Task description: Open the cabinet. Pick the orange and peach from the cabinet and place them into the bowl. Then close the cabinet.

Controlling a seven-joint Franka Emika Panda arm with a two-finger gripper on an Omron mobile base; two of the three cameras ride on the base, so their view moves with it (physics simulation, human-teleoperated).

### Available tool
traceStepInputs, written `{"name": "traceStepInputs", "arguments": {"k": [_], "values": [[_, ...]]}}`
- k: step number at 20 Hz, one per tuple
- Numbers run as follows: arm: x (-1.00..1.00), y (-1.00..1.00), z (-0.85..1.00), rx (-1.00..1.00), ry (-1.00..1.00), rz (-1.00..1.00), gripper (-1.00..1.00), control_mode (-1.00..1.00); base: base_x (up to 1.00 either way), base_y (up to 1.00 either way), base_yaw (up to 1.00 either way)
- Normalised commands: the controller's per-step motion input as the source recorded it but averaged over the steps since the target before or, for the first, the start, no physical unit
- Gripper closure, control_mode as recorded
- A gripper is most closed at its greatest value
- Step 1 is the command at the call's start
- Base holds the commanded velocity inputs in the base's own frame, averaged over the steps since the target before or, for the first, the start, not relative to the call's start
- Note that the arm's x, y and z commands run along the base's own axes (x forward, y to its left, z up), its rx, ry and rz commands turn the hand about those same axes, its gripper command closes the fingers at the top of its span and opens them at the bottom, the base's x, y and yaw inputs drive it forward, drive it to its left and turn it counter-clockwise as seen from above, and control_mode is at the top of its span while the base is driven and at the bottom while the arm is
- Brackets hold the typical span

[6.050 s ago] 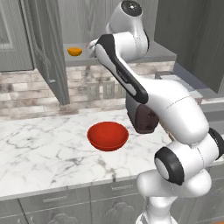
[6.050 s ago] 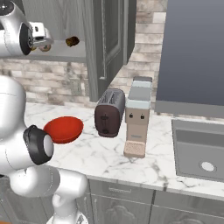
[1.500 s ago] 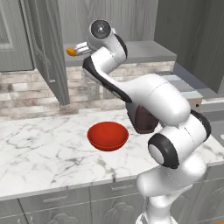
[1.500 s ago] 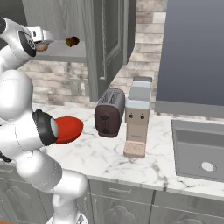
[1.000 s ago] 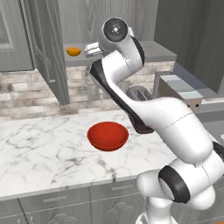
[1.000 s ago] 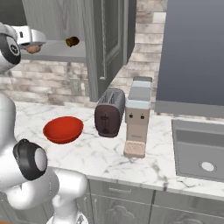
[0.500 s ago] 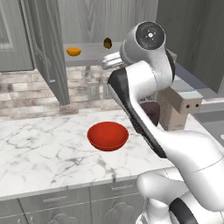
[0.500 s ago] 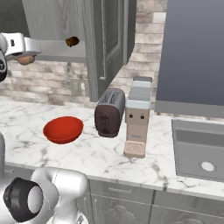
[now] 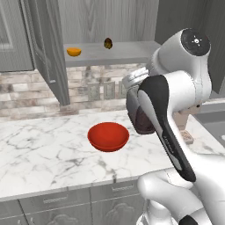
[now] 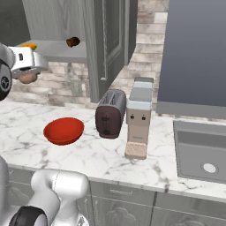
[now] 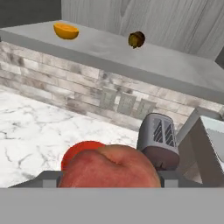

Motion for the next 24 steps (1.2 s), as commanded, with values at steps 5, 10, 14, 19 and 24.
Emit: {"name": "traceStepInputs", "arguments": {"k": [5,10,14,19,24], "values": [[-0.06,-0.09,-0.25,0.0,0.28,0.07,1.0,-1.0,0.0,0.0,0.0],[0.0,-0.01,-0.43,0.0,0.22,0.05,1.0,-1.0,0.0,0.0,0.0],[0.0,0.0,-0.51,0.0,0.17,0.02,1.0,-1.0,0.0,0.0,0.0],[0.05,0.0,-0.57,-0.01,0.08,0.0,1.0,-1.0,0.0,0.0,0.0],[0.3,0.01,-0.51,-0.02,0.02,0.0,1.0,-1.0,0.0,0.0,0.0]]}}
